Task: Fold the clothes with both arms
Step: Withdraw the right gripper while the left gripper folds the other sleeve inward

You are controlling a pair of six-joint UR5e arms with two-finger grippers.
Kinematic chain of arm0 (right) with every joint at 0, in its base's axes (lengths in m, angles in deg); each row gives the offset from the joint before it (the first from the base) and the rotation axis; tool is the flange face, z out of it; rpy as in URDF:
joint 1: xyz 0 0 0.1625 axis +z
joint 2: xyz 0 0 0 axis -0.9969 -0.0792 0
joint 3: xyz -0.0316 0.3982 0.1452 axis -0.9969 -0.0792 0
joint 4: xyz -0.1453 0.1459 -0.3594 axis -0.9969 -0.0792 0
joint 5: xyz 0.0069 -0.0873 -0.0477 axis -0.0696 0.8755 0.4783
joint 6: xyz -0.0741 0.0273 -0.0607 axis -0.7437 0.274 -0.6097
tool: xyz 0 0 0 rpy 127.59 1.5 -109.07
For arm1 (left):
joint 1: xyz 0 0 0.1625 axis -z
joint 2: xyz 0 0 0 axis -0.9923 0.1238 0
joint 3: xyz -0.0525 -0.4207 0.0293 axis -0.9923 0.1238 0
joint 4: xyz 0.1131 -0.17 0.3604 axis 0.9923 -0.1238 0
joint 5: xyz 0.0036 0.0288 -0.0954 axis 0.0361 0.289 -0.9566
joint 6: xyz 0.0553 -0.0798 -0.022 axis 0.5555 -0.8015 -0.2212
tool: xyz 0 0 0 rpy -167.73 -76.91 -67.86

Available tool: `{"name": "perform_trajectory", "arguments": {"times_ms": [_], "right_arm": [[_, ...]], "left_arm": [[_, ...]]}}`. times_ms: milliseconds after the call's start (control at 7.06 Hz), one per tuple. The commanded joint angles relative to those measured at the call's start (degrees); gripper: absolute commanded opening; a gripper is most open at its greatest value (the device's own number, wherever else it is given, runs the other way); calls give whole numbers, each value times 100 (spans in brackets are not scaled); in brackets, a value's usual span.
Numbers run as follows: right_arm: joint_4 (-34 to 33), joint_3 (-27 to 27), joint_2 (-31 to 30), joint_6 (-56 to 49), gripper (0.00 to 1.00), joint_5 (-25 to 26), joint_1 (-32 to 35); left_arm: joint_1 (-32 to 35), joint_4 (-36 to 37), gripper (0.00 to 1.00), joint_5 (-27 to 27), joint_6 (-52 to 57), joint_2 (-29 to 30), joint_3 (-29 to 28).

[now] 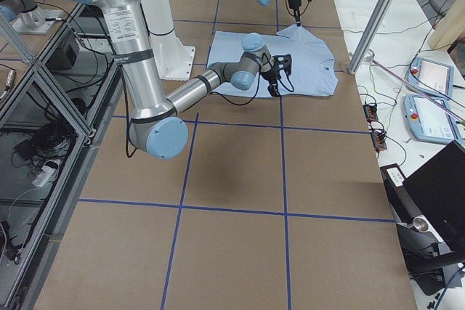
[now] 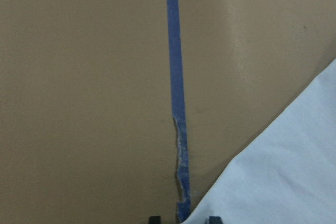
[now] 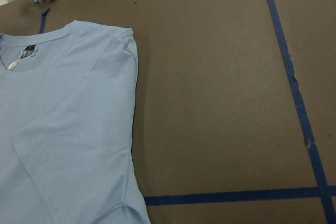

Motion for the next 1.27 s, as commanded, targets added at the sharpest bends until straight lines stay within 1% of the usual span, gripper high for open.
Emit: {"name": "perform_trajectory", "arguments": {"times_ms": [0, 142, 283, 425, 566, 708, 849, 991, 1133], "right_arm": [[0, -10, -24, -80, 100, -2, 46], [9, -1, -155, -316, 100, -10, 134], [0, 7, -200, -466, 100, -132, 248], [0, 7, -191, -468, 100, -168, 258], [0, -19, -191, -468, 100, -160, 249], [0, -28, -191, -450, 100, -160, 249], [0, -28, -183, -433, 100, -151, 240], [0, -45, -156, -398, 100, -134, 231], [0, -37, -130, -345, 100, -125, 214]], "left_arm": [[13, 118, 0, -404, -28, 33, 454], [4, 189, 0, -556, -541, 50, 859], [-118, 172, 0, -549, -1216, 259, 958], [-528, 172, 0, -357, -1693, 470, 855], [-576, 163, 0, 28, -1837, 794, 497], [-637, 155, 0, 292, -1978, 1111, 85], [-638, 128, 0, 469, -2057, 1253, -146], [-664, 128, 13, 471, -2075, 1246, -131], [-681, 93, 80, 471, -2137, 1220, 61]]}}
